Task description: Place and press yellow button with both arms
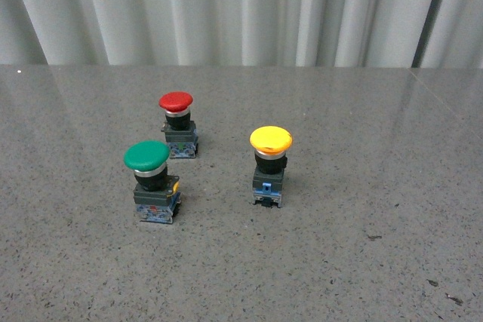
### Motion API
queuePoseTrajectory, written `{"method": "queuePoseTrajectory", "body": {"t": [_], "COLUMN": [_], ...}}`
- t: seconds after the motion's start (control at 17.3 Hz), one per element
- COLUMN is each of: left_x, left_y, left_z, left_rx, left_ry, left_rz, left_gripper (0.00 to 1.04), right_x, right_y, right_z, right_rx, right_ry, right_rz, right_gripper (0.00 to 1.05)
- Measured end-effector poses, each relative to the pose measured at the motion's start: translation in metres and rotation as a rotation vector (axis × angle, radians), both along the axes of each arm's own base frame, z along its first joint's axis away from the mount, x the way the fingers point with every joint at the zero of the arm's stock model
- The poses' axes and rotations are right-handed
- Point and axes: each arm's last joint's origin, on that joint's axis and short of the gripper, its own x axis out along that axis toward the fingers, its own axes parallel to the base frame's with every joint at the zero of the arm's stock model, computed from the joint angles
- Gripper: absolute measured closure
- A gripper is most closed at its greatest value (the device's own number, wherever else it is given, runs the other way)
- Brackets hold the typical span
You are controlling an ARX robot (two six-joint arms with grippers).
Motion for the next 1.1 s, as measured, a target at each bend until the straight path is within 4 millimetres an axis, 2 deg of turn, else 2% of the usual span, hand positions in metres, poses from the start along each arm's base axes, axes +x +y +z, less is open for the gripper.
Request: {"method": "queuePoseTrajectory", "body": {"t": [0.23,0.69,0.75,0.81,1.1], "left_x": [0.0000,0.0000,0.0000,0.0000,0.0000], "left_y": [0.0000,0.0000,0.0000,0.0000,0.0000], "left_z": [-0.0001,-0.0001,-0.0001,-0.0001,-0.0001], "left_rx": [0.000,0.000,0.000,0.000,0.000], "left_ry": [0.001,0.001,0.001,0.001,0.001], "left_rz": [0.000,0.000,0.000,0.000,0.000], "left_gripper": [0.07,0.07,0.07,0.07,0.07], "right_x": [0.0000,0.0000,0.0000,0.0000,0.0000], "right_y": [0.0000,0.0000,0.0000,0.0000,0.0000], "right_z": [0.0000,0.0000,0.0000,0.0000,0.0000], "right_rx": [-0.001,0.000,0.000,0.000,0.000], "right_ry": [0.000,0.000,0.000,0.000,0.000], "right_rz": [0.000,0.000,0.000,0.000,0.000], "right_gripper": [1.02,0.10,0.05,0.07,0.06]}}
